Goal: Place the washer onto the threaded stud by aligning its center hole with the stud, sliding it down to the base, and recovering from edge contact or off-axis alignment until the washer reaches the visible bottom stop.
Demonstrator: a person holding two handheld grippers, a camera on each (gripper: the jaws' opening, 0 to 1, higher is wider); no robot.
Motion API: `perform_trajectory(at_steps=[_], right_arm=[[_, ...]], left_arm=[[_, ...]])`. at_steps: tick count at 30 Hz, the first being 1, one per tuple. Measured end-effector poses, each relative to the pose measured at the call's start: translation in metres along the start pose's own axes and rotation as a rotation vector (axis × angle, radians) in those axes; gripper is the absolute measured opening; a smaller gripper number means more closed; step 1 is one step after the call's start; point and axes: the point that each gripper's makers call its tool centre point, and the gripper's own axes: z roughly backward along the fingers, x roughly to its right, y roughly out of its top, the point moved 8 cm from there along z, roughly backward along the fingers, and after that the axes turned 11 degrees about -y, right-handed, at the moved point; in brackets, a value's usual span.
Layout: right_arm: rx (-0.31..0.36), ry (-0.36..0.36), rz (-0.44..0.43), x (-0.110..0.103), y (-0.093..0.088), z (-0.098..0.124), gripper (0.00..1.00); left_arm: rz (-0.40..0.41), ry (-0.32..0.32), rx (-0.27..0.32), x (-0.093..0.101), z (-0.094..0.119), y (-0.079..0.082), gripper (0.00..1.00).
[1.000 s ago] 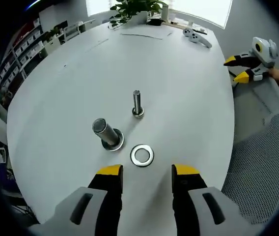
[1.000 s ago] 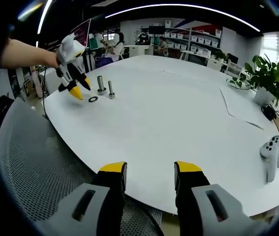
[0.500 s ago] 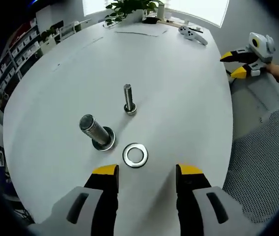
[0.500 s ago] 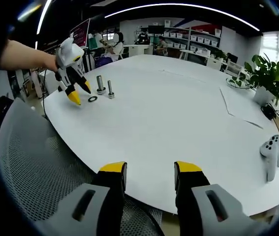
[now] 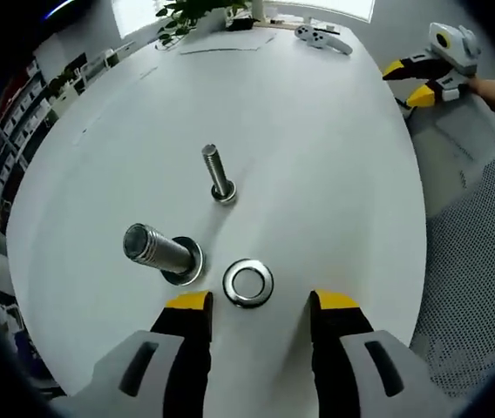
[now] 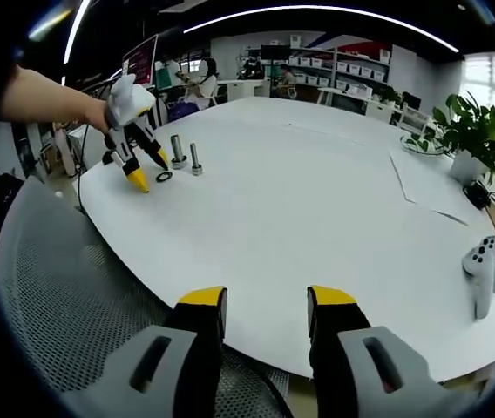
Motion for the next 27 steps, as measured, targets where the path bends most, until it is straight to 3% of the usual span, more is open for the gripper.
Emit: perform_trajectory(at_steps=[7,15,23,25,27], right_arm=[[0.003,0.003,-0.001,0.000,0.000,0.000,0.39],[0.021,-0.011,-0.019,0.001,0.001,0.001,0.39],[0.013,-0.014,-0.011,0.001,0.001,0.001,0.39],[0.013,-0.014,-0.010,0.001,0.001,0.001,0.39],[0.014,-0.015,-0.011,0.001,0.001,0.001,0.39]], left_arm=[[-0.045,-0.021,-0.059,-0.001,-0.002,0.006,0.42],[-0.066,-0.025,-0.084,-0.003,-0.004,0.015,0.28],[-0.091,-0.034,-0.133,-0.003,-0.006,0.018,0.27],[-0.129,-0.044,-0.150,-0.002,-0.006,0.019,0.21],[-0.148,-0.046,-0.155,-0.001,-0.006,0.019,0.21]])
